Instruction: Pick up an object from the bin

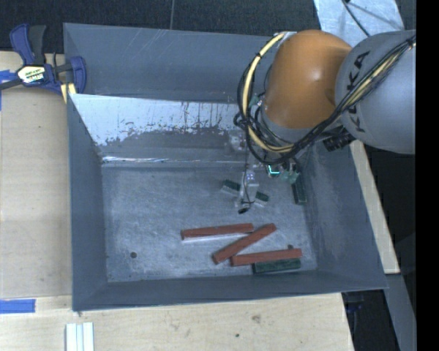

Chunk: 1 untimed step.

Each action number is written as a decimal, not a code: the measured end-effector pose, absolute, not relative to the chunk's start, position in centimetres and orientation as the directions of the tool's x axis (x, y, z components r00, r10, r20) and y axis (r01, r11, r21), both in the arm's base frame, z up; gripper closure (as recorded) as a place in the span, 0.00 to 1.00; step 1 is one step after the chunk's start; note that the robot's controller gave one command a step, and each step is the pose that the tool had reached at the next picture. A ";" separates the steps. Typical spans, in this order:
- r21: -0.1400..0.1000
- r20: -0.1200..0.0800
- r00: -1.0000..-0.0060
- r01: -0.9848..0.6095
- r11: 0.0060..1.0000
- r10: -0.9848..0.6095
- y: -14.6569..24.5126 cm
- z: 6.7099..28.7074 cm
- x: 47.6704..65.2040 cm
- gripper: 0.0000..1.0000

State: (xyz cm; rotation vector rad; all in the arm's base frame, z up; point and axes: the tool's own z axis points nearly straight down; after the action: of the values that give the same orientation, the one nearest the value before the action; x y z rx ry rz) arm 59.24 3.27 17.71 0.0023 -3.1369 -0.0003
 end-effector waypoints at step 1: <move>0.000 -0.003 -0.999 0.052 0.999 0.052 -0.6 7.0 61.4 0.00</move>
Offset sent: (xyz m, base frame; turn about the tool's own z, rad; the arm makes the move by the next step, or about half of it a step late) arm 0.0206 -0.0381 -0.1071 0.0531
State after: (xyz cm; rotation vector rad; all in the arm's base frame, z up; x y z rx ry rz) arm 61.38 -0.62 7.04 -0.0826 -3.1436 0.0002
